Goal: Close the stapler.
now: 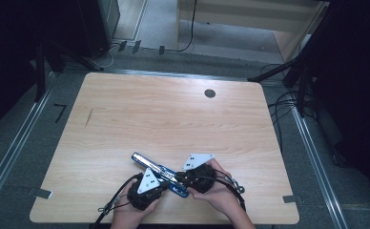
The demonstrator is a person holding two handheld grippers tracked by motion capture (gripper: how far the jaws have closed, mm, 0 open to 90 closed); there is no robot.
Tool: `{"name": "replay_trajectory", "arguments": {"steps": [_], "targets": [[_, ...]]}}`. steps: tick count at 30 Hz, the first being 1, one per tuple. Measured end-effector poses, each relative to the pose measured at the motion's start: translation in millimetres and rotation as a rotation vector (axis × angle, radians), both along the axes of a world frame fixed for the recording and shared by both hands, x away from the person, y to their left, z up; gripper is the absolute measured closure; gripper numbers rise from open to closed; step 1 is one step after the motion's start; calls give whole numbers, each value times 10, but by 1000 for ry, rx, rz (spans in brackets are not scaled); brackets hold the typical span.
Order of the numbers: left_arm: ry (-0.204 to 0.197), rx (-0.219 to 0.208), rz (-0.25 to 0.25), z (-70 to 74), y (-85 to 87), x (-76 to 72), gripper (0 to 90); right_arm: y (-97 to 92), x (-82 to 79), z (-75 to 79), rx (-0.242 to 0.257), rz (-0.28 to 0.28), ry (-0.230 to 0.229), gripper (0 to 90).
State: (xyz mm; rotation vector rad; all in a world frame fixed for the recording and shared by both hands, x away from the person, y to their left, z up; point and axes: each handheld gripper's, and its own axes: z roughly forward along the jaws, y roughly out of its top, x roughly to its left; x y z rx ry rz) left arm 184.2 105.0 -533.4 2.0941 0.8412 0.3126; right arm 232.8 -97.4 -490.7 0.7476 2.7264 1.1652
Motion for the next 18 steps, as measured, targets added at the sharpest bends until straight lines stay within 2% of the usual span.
{"name": "replay_trajectory", "arguments": {"steps": [10,18], "targets": [[1,-1,-1,0,0,0,900,202,45,-76,7,-16,-13,900],[2,-2,0,0,0,0,900,163,35,-94,-21,-8,-15,900]]}}
